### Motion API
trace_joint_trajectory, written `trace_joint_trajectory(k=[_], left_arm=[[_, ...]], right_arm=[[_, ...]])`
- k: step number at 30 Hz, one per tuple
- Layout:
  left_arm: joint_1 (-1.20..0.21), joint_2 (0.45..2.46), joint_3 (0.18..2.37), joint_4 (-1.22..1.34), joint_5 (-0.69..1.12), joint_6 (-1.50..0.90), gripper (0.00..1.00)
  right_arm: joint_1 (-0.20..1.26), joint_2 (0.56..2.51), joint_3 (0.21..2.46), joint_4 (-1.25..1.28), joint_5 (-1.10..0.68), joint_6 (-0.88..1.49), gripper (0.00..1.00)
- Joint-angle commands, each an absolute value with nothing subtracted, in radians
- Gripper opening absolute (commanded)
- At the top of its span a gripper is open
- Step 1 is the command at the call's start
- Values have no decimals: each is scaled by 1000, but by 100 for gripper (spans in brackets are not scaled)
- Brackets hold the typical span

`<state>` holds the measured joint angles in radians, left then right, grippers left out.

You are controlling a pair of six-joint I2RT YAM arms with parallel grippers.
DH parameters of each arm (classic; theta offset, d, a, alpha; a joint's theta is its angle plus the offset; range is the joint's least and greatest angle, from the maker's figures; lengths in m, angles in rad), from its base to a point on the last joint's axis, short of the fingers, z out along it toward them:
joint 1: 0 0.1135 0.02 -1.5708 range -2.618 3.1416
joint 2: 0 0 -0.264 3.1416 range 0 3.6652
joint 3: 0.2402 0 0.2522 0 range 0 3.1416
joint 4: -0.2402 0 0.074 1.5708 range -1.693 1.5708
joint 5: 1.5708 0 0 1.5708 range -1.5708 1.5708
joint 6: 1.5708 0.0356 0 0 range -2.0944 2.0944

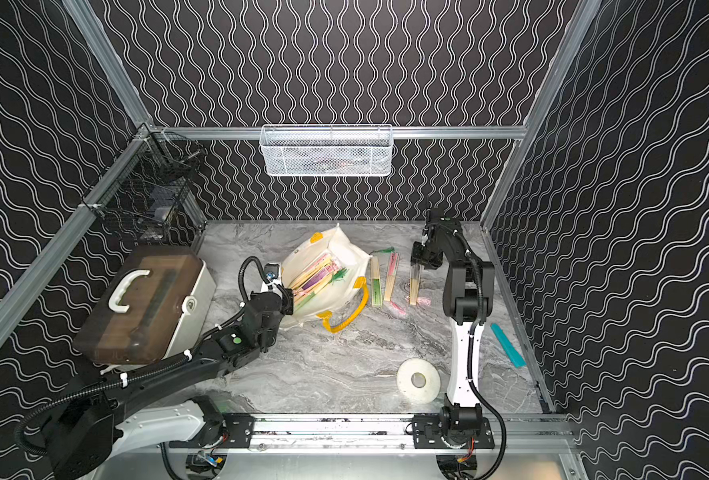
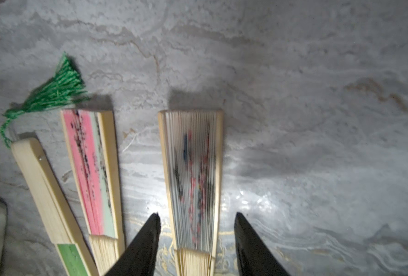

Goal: Take out the folding fans from the tote bags
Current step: Place the folding fan at the center of the board.

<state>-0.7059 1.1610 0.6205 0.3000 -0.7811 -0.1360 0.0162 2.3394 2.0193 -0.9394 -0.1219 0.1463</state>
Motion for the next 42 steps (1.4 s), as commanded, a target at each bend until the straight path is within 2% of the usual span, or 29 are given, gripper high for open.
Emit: trace_joint_trajectory(k=[1,4,6,11,24,29,31,37,42], left_arm=[[-703,1163,621,337,-785,-163,0],[-703,1169,623,335,-783,-166,0],[-703,1170,622,337,-782,-167,0],[-703,1170,622,339,-784,-166,0],[-703,1164,621,341,-779,-166,0],[-703,1157,618,346,-774,-164,0],[-703,1159,618,348,-769,-161,0],[-703,1134,586,406,-720,-123,0],[-703,1133,570,433,-700,-106,0]], right_arm=[[17,2308,1960,-892,-126,163,58],[17,2294,1913,-858,-164,164,65],[20,2295,1897,-844,-177,163,66],[25,2337,1932,-870,-112,172,51],[28,2418,1946,-891,-23,179,34],[38,2404,1968,-905,-6,166,57],[43,2384,1973,-911,-19,163,62],[52,2204,1919,-887,-68,205,63],[88,1906,1730,-740,-182,310,56]])
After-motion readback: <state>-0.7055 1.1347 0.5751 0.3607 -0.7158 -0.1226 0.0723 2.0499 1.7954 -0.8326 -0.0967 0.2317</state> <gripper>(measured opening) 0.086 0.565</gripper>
